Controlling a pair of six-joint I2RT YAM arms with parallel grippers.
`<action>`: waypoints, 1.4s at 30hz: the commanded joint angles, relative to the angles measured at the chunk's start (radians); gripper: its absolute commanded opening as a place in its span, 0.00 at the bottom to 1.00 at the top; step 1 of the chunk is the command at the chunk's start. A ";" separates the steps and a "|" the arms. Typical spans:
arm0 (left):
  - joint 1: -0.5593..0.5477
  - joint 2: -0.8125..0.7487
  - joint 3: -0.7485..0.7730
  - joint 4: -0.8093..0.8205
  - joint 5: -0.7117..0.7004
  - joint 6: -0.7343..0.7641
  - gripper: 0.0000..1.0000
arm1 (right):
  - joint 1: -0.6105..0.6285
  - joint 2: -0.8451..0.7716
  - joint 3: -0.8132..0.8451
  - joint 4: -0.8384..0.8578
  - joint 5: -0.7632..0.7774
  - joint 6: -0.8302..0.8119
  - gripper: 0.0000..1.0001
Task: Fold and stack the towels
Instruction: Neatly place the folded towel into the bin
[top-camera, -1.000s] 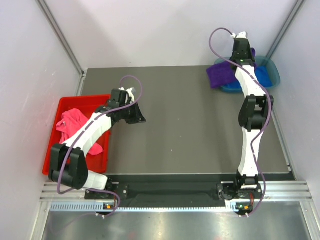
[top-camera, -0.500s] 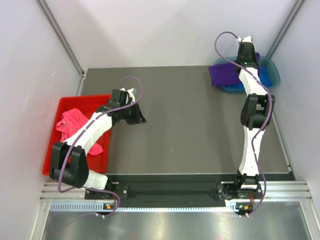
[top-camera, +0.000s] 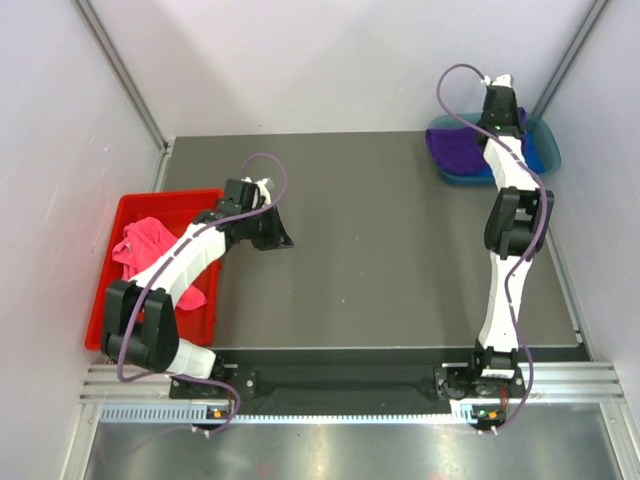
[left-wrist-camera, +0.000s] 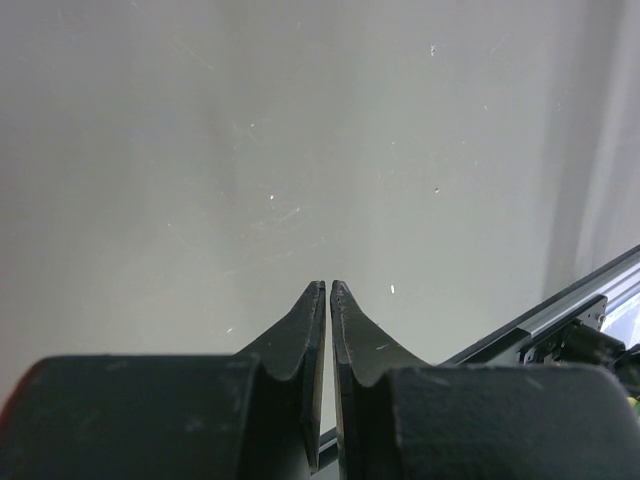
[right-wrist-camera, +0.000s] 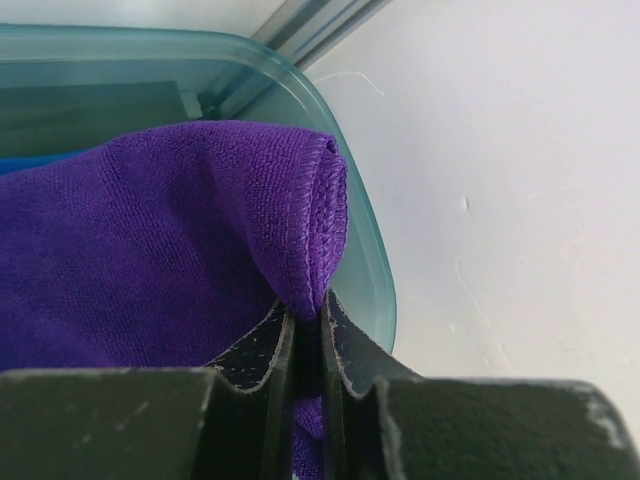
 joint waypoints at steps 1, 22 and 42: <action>0.005 0.007 0.003 0.007 0.016 0.014 0.11 | -0.028 -0.007 0.047 0.060 -0.003 0.018 0.00; 0.005 0.014 0.000 0.007 0.011 0.012 0.12 | -0.079 0.012 0.030 0.013 -0.073 0.130 0.62; 0.005 -0.052 0.006 0.013 -0.024 0.008 0.15 | -0.045 -0.330 -0.052 -0.171 -0.282 0.467 1.00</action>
